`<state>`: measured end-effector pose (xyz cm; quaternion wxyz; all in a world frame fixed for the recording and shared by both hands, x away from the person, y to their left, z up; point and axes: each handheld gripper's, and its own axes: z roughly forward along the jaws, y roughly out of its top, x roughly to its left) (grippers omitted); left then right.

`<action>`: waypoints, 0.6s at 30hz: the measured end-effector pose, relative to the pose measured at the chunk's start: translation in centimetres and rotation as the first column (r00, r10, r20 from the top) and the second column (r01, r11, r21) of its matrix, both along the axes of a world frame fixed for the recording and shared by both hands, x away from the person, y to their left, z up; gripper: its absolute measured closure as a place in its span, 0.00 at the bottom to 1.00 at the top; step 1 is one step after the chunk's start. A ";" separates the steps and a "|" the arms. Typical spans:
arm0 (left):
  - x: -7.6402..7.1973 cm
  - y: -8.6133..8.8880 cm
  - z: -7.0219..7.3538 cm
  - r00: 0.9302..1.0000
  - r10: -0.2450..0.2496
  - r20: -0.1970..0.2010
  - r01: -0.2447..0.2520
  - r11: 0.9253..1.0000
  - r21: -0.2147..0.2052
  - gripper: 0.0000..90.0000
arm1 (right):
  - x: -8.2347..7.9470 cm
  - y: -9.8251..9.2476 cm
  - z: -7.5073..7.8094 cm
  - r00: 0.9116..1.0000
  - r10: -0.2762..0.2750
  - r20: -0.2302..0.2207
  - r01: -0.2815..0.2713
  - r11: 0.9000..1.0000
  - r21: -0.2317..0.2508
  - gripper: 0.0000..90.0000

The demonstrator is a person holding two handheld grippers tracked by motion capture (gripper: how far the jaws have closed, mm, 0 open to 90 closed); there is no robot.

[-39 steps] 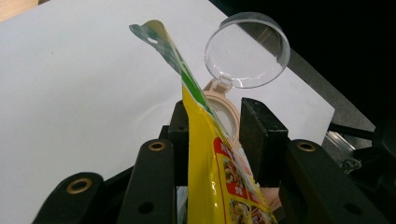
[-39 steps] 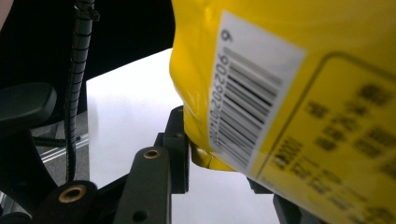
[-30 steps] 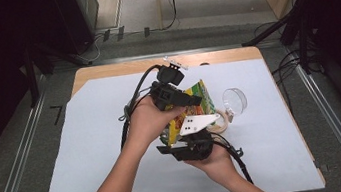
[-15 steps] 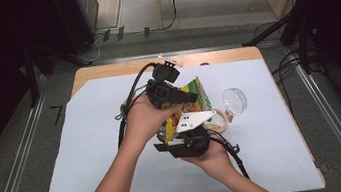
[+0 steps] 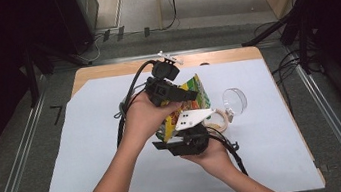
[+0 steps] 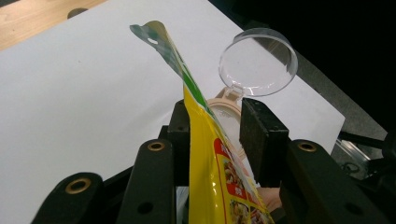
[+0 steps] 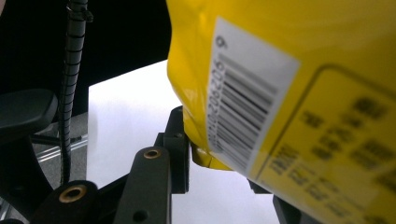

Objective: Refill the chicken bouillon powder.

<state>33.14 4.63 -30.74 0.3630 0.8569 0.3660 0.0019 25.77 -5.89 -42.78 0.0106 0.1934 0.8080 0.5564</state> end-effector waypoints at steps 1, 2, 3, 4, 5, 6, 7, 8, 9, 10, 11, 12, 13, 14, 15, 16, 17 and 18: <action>0.1 0.0 0.1 1.000 0.001 -0.005 -0.001 1.000 -0.004 0.74 | 0.0 0.0 0.0 1.000 -0.002 -0.003 0.002 1.000 0.000 0.75; 0.2 0.0 0.1 1.000 0.003 -0.009 -0.003 1.000 -0.005 0.74 | 0.0 0.0 0.1 1.000 -0.001 -0.005 0.001 1.000 0.004 0.75; 0.3 0.0 0.1 1.000 -0.001 -0.011 0.001 1.000 -0.004 0.74 | 0.1 0.0 0.1 1.000 -0.001 -0.001 0.001 1.000 0.005 0.75; 0.3 -0.1 0.2 1.000 0.000 -0.012 0.000 1.000 -0.005 0.74 | 0.1 0.0 0.2 1.000 -0.001 -0.006 0.001 1.000 0.006 0.75; 0.3 -0.2 0.2 1.000 0.000 -0.011 0.000 1.000 -0.004 0.74 | 0.1 -0.1 0.2 1.000 -0.002 -0.010 0.002 1.000 0.008 0.75; 0.4 -0.3 0.2 1.000 -0.003 -0.012 0.003 1.000 -0.003 0.74 | 0.1 -0.2 0.3 1.000 -0.002 -0.016 0.002 1.000 0.011 0.75; 0.4 -0.3 0.2 1.000 -0.003 -0.014 0.003 1.000 -0.001 0.74 | 0.1 -0.2 0.3 1.000 -0.002 -0.016 0.003 1.000 0.013 0.75; 0.4 -0.4 0.2 1.000 -0.002 -0.016 0.002 1.000 -0.003 0.74 | 0.1 -0.2 0.3 1.000 -0.005 -0.018 0.005 1.000 0.017 0.75; 0.5 -0.4 0.2 1.000 -0.002 -0.020 0.002 1.000 -0.002 0.74 | 0.1 -0.3 0.3 1.000 -0.006 -0.020 0.006 1.000 0.018 0.75; 0.5 -0.4 0.2 1.000 -0.006 -0.022 0.006 1.000 0.001 0.74 | 0.1 -0.3 0.3 1.000 -0.005 -0.023 0.005 1.000 0.019 0.75; 0.5 -0.4 0.1 1.000 -0.008 -0.025 0.008 1.000 0.005 0.74 | 0.1 -0.3 0.2 1.000 -0.005 -0.028 0.006 1.000 0.018 0.75; 0.5 -0.4 0.0 1.000 -0.008 -0.026 0.008 1.000 0.005 0.74 | 0.1 -0.3 0.2 1.000 -0.005 -0.025 0.005 1.000 0.018 0.75; 0.5 -0.4 0.0 1.000 -0.006 -0.026 0.006 1.000 0.001 0.74 | 0.1 -0.3 0.1 1.000 -0.005 -0.025 0.006 1.000 0.016 0.75; 0.6 -0.4 0.0 1.000 -0.007 -0.029 0.007 1.000 -0.001 0.74 | 0.1 -0.3 0.1 1.000 -0.006 -0.026 0.006 1.000 0.014 0.75; 0.6 -0.3 -0.1 1.000 -0.007 -0.030 0.007 1.000 -0.004 0.74 | 0.1 -0.3 0.1 1.000 -0.005 -0.027 0.005 1.000 0.014 0.75; 0.6 -0.3 -0.1 1.000 -0.005 -0.029 0.005 1.000 -0.005 0.74 | 0.1 -0.3 0.1 1.000 -0.005 -0.025 0.006 1.000 0.011 0.75; 0.6 -0.2 -0.2 1.000 -0.005 -0.028 0.005 1.000 -0.007 0.75 | 0.1 -0.3 0.1 1.000 -0.007 -0.022 0.007 1.000 0.010 0.75; 0.6 -0.2 -0.2 1.000 -0.002 -0.030 0.002 1.000 -0.010 0.75 | 0.1 -0.2 0.1 1.000 -0.006 -0.024 0.006 1.000 0.007 0.75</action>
